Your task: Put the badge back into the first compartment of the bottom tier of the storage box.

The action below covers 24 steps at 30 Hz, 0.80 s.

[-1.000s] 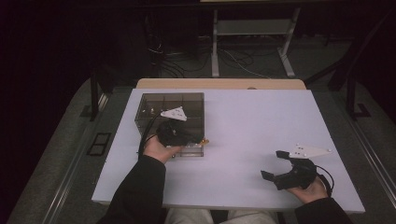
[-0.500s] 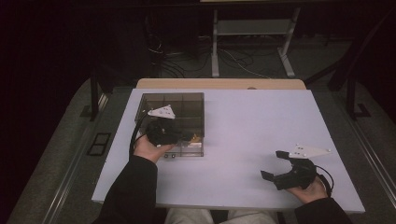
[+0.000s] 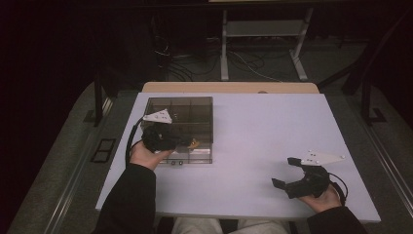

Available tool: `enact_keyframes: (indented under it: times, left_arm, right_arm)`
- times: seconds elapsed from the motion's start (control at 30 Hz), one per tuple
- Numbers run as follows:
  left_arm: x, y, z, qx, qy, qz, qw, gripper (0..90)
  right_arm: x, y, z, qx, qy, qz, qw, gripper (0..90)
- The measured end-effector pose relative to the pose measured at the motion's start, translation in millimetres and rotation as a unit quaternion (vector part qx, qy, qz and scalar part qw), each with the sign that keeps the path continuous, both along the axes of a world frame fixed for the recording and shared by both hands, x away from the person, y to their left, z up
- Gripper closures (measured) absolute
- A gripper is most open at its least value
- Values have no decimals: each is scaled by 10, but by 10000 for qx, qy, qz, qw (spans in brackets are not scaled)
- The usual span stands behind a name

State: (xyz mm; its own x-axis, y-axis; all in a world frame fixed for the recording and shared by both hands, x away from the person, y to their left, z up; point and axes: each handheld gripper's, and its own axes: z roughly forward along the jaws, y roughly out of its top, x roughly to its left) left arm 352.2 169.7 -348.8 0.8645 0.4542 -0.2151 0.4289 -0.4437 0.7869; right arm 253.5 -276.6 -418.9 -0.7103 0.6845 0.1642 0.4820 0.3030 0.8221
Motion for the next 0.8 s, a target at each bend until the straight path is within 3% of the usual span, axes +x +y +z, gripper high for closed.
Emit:
enact_keyframes:
  times: [0.8]
  left_arm:
    - [18,346,-2,-63,16,425,9991,882]
  right_arm:
    - [-1,4,-4,-6,9,-1,10000,5]
